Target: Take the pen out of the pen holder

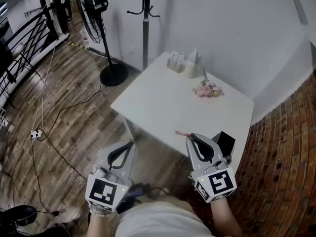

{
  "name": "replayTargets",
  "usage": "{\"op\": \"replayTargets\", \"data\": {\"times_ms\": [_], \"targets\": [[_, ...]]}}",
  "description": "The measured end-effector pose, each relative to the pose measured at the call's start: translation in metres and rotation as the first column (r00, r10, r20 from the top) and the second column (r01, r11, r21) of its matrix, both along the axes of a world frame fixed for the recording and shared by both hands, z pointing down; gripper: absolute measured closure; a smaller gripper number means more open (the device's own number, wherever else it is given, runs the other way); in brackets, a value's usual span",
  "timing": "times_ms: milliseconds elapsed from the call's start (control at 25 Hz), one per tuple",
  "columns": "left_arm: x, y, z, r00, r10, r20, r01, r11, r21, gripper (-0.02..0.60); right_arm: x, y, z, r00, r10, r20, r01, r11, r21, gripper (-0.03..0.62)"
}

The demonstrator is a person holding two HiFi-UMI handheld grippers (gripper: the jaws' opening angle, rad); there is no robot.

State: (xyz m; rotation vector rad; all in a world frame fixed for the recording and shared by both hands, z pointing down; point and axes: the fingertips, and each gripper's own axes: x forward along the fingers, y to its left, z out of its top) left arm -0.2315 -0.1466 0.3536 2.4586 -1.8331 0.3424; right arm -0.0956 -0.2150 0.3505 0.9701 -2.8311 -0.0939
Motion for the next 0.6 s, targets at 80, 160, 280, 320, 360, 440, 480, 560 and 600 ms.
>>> {"op": "replayTargets", "data": {"times_ms": [80,160,280,320,360,440,480,560,600], "targets": [[-0.001,0.0,0.001,1.0,-0.001,-0.003,0.001,1.0,0.001,0.586,-0.002,0.001,0.0,1.0,-0.004,0.001,0.004,1.0,0.0,0.562],[-0.001,-0.001,0.001,1.0,-0.001,-0.005,0.001,1.0,0.0,0.586,-0.004,0.002,-0.001,1.0,-0.007,0.002,0.007,1.0,0.0,0.56],[0.001,0.0,0.002,1.0,0.006,-0.007,-0.006,1.0,-0.001,0.585,-0.003,0.004,-0.002,1.0,-0.009,0.002,0.009,1.0,0.004,0.56],[0.002,0.0,0.002,1.0,0.009,-0.006,-0.009,1.0,-0.001,0.584,-0.003,0.004,-0.002,1.0,-0.009,0.001,0.009,1.0,0.005,0.56],[0.003,0.0,0.002,1.0,0.012,-0.005,-0.012,1.0,0.002,0.586,-0.002,0.005,-0.003,1.0,-0.008,0.0,0.008,1.0,0.006,0.56],[0.005,-0.001,0.0,1.0,0.021,0.008,-0.021,1.0,0.012,0.586,-0.001,0.006,-0.003,1.0,-0.008,-0.004,0.008,1.0,0.006,0.56],[0.006,-0.001,0.0,1.0,0.024,0.014,-0.025,1.0,0.017,0.586,0.0,0.006,-0.003,1.0,-0.008,-0.004,0.008,1.0,0.007,0.56],[0.008,-0.002,0.001,1.0,0.027,0.015,-0.027,0.999,0.017,0.585,0.002,0.006,-0.002,1.0,-0.008,-0.006,0.008,1.0,0.008,0.56],[0.01,-0.002,0.001,1.0,0.028,0.015,-0.028,0.999,0.016,0.584,0.003,0.006,-0.002,1.0,-0.007,-0.007,0.007,1.0,0.008,0.56]]}}
